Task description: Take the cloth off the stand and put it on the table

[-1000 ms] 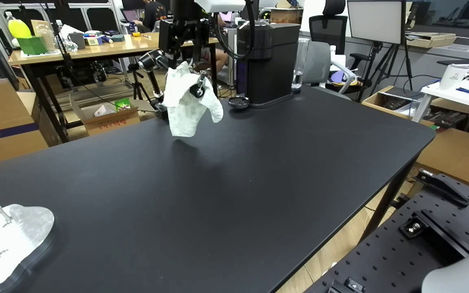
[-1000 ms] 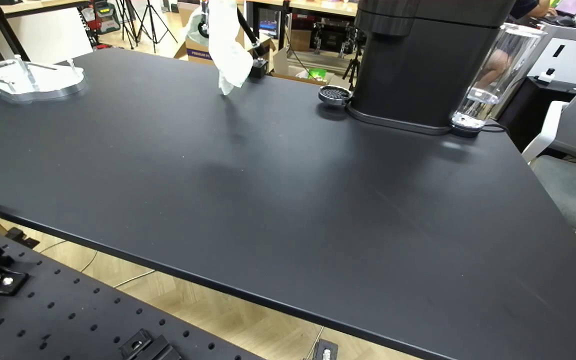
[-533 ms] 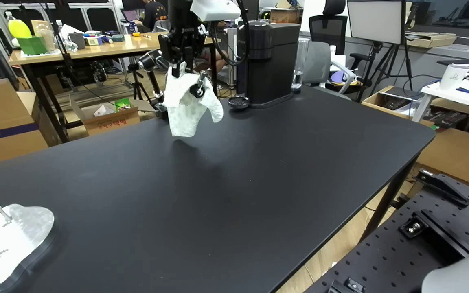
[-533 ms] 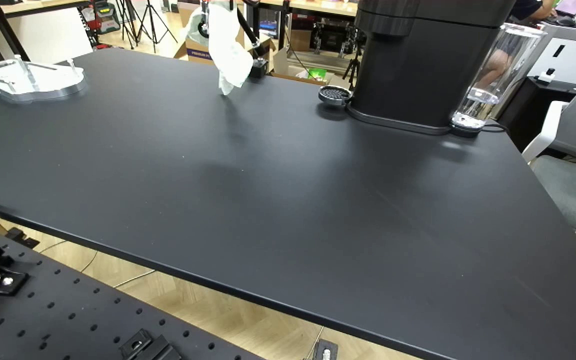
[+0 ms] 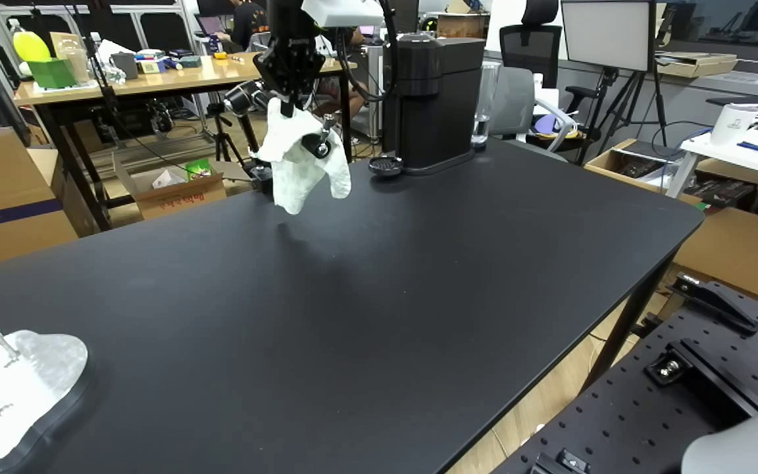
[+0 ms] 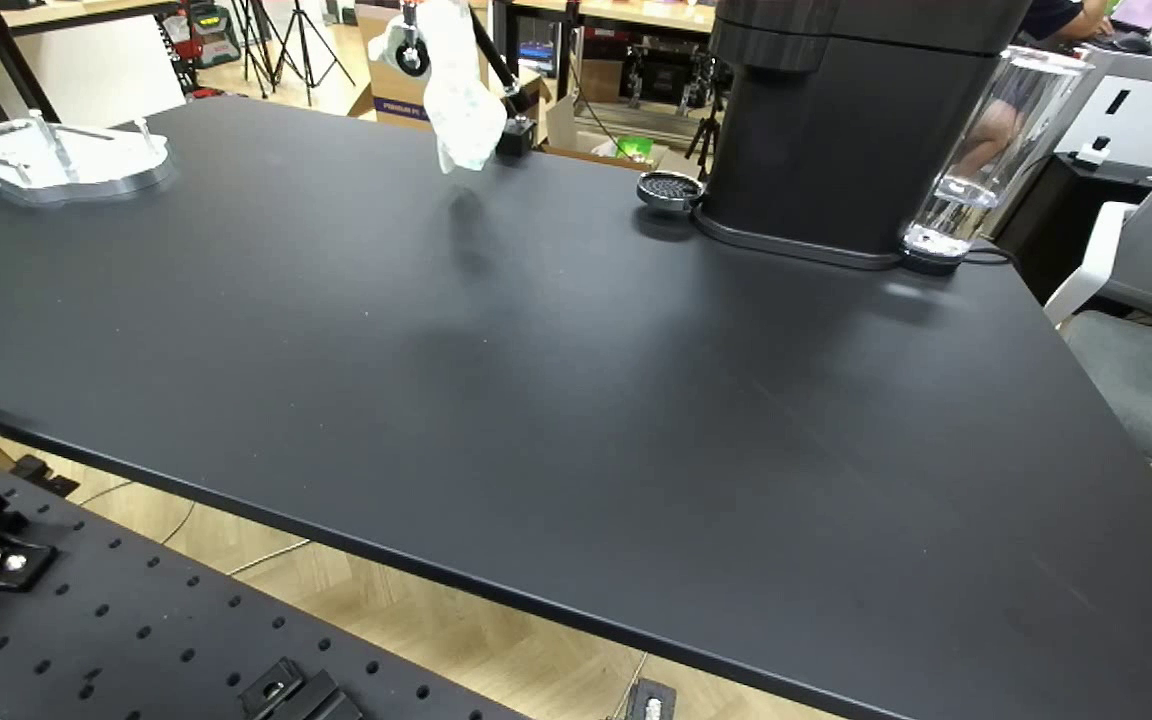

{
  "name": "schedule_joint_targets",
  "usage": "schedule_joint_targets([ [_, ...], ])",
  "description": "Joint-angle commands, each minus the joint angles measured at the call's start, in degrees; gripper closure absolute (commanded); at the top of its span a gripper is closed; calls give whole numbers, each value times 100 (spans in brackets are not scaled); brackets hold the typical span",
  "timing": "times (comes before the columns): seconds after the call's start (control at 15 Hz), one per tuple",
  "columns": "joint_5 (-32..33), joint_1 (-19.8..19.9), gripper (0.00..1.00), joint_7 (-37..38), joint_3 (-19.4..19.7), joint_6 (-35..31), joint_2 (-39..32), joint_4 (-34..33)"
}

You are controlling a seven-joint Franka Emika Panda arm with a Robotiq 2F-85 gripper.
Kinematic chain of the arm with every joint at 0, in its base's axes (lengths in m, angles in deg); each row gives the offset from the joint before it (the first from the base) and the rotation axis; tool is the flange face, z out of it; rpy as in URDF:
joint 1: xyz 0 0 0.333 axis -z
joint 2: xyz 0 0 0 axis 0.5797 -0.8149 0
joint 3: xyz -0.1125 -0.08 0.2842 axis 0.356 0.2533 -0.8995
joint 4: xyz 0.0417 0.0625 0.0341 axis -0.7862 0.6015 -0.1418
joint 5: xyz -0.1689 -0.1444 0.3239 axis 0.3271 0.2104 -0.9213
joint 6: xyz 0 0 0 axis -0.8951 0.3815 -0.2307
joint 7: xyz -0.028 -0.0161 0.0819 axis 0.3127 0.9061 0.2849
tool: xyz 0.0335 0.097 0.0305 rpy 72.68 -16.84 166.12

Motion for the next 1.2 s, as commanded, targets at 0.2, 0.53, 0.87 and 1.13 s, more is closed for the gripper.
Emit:
schedule_joint_targets([
  [0.2, 13, 90, 99, 255, -51, 87, 183, -47],
  [0.53, 39, 102, 99, 600, 57, 394, 857, 393],
  [0.87, 92, 177, 99, 1125, 309, 691, 1806, 1240],
  [1.13, 56, 301, 99, 1354, 528, 709, 2269, 1804],
])
